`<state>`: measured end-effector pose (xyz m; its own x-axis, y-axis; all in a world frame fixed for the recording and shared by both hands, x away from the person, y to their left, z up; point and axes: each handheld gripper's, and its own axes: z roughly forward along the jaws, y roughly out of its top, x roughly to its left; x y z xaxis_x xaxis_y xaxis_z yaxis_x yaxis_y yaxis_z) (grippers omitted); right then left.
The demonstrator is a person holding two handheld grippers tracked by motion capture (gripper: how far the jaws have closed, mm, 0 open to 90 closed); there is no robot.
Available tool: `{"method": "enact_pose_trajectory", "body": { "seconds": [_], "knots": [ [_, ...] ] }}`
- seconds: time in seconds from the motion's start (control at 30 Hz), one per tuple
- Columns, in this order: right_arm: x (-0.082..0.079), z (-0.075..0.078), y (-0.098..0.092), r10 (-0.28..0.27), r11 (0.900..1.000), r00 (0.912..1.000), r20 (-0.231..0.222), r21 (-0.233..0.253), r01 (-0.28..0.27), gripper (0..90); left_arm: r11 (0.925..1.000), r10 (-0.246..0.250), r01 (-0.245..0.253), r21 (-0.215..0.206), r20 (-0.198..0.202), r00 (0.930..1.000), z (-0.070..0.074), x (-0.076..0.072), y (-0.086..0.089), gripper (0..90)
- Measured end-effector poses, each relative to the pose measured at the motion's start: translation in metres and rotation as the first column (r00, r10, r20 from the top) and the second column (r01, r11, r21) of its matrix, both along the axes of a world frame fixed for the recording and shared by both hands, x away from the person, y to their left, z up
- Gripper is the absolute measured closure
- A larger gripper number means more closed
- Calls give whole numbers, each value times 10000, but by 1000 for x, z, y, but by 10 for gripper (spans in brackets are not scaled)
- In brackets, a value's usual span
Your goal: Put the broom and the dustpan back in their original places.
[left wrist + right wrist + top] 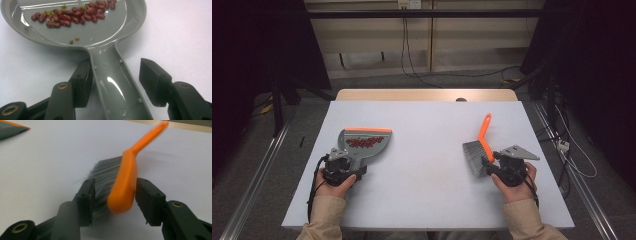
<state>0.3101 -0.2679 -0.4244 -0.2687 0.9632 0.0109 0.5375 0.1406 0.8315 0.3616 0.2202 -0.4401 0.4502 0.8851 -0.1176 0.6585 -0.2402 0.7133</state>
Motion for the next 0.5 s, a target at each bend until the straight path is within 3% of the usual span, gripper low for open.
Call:
{"method": "enact_pose_trajectory", "body": {
  "seconds": [0.07, 0.23, 0.5],
  "knots": [
    [-7, 3, -2, 27, 10000, 9997, 255, -14, -27, 462, 9998, -11, 13, -196, 100, 9999, 3, -2, 2, 438],
    [-14, 7, -2, 658, 9976, 9947, 795, 171, -674, 350, 9990, -42, 57, -443, 326, 9995, 9, -5, 2, 360],
    [-8, 4, -10, 821, 9944, 9927, 884, 592, -875, 263, 9991, -17, 36, -415, 457, 9990, 9, -6, 3, 284]
  ]
}}
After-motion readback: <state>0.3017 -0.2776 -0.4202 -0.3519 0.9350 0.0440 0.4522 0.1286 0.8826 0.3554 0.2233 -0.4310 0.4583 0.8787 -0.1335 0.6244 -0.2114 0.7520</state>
